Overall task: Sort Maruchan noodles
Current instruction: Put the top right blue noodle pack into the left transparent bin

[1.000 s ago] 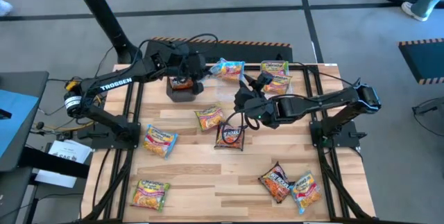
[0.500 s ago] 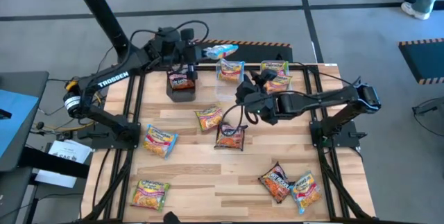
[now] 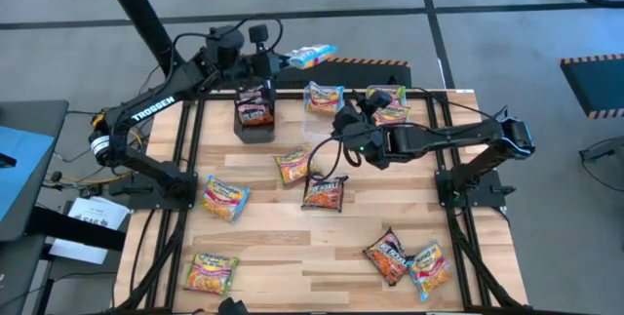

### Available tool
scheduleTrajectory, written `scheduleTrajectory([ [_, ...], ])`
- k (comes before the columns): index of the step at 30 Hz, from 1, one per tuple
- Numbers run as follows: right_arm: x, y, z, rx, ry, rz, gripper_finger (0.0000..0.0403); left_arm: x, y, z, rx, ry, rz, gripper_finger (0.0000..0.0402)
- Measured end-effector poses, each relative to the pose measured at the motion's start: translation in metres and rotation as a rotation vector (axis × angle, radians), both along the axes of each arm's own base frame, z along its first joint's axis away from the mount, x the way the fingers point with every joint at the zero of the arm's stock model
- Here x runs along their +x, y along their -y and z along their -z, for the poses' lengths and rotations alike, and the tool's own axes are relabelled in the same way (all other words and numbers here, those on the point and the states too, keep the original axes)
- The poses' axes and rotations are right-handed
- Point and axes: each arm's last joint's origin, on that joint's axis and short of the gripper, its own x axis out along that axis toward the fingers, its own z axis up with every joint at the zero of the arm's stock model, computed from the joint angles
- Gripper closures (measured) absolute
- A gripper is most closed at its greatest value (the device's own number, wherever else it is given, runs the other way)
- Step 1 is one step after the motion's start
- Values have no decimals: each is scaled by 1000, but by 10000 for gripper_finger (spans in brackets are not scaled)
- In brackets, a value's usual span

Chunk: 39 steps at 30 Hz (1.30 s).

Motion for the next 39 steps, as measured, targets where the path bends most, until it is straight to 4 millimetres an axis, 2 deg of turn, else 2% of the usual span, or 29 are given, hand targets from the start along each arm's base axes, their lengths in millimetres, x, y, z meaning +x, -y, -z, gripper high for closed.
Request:
scheduleTrajectory([
  [11,-1,-5,3,22,41,-7,246,-7,1,-29,60,48,2,386],
  [14,-1,-5,3,27,55,-5,246,-3,-3,-30,23,58,16,386],
  [21,-1,-6,4,38,74,-8,246,23,-24,-3,-98,-50,34,386],
  [28,-2,-7,4,38,66,-9,246,52,-45,33,-220,-162,18,386],
  [39,-3,-7,7,55,79,-2,246,72,-55,80,-412,-280,68,386],
])
